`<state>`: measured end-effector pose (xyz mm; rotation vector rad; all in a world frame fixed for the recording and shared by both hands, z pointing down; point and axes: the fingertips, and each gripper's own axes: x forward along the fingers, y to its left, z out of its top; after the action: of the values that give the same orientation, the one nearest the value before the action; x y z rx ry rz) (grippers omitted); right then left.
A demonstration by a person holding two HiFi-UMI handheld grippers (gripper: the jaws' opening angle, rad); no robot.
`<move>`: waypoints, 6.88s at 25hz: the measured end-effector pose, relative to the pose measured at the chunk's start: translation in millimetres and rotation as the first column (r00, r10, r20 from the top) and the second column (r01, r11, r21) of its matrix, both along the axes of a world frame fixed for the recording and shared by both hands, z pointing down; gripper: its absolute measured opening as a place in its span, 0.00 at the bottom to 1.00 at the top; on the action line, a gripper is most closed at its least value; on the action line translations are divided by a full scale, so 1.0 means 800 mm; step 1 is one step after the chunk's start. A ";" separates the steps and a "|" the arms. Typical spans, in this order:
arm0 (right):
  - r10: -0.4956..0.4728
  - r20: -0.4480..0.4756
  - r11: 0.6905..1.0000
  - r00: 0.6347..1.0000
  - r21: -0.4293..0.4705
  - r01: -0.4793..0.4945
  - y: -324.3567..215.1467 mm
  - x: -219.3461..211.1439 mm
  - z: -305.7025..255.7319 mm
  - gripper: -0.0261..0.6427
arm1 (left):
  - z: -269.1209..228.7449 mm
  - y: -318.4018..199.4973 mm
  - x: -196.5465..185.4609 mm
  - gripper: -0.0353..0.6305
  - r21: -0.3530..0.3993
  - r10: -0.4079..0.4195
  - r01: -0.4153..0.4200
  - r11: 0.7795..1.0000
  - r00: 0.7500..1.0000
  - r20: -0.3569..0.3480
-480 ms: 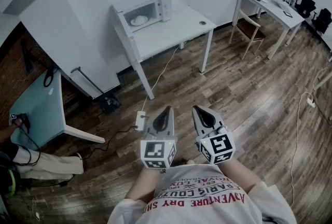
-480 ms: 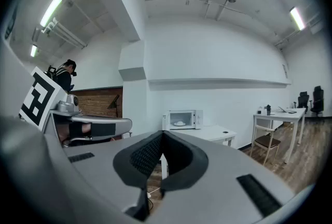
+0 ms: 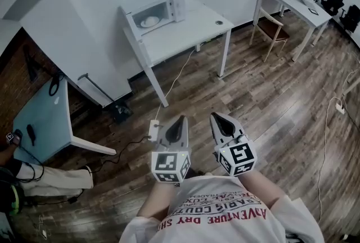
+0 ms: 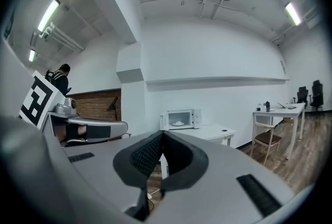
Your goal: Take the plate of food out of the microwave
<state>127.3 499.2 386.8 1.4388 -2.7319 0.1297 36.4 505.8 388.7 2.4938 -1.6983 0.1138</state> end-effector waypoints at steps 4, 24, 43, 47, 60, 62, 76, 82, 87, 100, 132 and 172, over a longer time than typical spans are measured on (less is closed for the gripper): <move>0.008 -0.002 1.000 1.000 0.002 -0.008 -0.004 0.011 0.003 0.05 | 0.006 -0.006 0.009 0.06 -0.021 0.003 -0.003 1.000 1.000 -0.017; 0.027 -0.009 0.998 1.000 -0.048 -0.028 -0.148 0.022 0.024 0.05 | 0.036 -0.165 0.016 0.06 -0.099 0.002 -0.008 0.995 0.998 -0.063; -0.026 -0.010 0.991 1.000 -0.135 0.024 -0.469 -0.069 0.016 0.05 | 0.015 -0.479 -0.063 0.06 -0.103 0.008 -0.019 0.995 0.995 -0.100; -0.058 -0.007 0.987 0.998 -0.154 0.056 -0.512 -0.087 0.028 0.05 | 0.025 -0.515 -0.074 0.06 -0.122 -0.007 -0.005 0.993 0.996 -0.091; -0.275 -0.011 0.954 0.961 -0.125 0.272 -0.703 -0.109 0.028 0.05 | 0.021 -0.682 -0.105 0.06 -0.096 -0.236 0.227 0.969 0.968 -0.091; -0.321 -0.030 0.942 0.946 -0.113 0.316 -0.738 -0.111 0.022 0.05 | 0.014 -0.711 -0.111 0.06 -0.088 -0.288 0.280 0.956 0.953 -0.094; -0.567 -0.013 0.818 0.824 -0.132 0.560 -0.909 -0.129 0.021 0.06 | 0.024 -0.831 -0.132 0.06 -0.136 -0.623 0.609 0.781 0.775 -0.104; -0.618 -0.040 0.780 0.785 -0.153 0.607 -0.944 -0.160 0.049 0.05 | 0.051 -0.846 -0.160 0.06 -0.198 -0.695 0.669 0.716 0.708 -0.121; -0.651 -0.090 0.756 0.753 -0.161 0.634 -0.966 -0.193 0.069 0.05 | 0.077 -0.869 -0.193 0.06 -0.244 -0.707 0.667 0.704 0.693 -0.143; -0.668 -0.155 0.743 0.728 -0.200 0.639 -1.015 -0.278 0.099 0.06 | 0.162 -0.937 -0.290 0.06 -0.354 -0.697 0.623 0.698 0.704 -0.135; -0.621 -0.251 0.781 0.742 -0.281 0.558 -1.049 -0.325 0.170 0.05 | 0.278 -1.023 -0.379 0.20 -0.682 -0.733 0.359 0.637 0.010 -0.680; -0.592 -0.244 0.802 0.768 -0.271 0.533 -1.036 -0.278 0.160 0.06 | 0.201 -0.979 -0.343 0.07 -0.431 -0.436 0.361 0.827 -0.071 -0.897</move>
<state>-95.4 -329.6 515.1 0.4813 -2.6492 0.1086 -237.8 -277.3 549.1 1.0386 -1.4362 -1.3082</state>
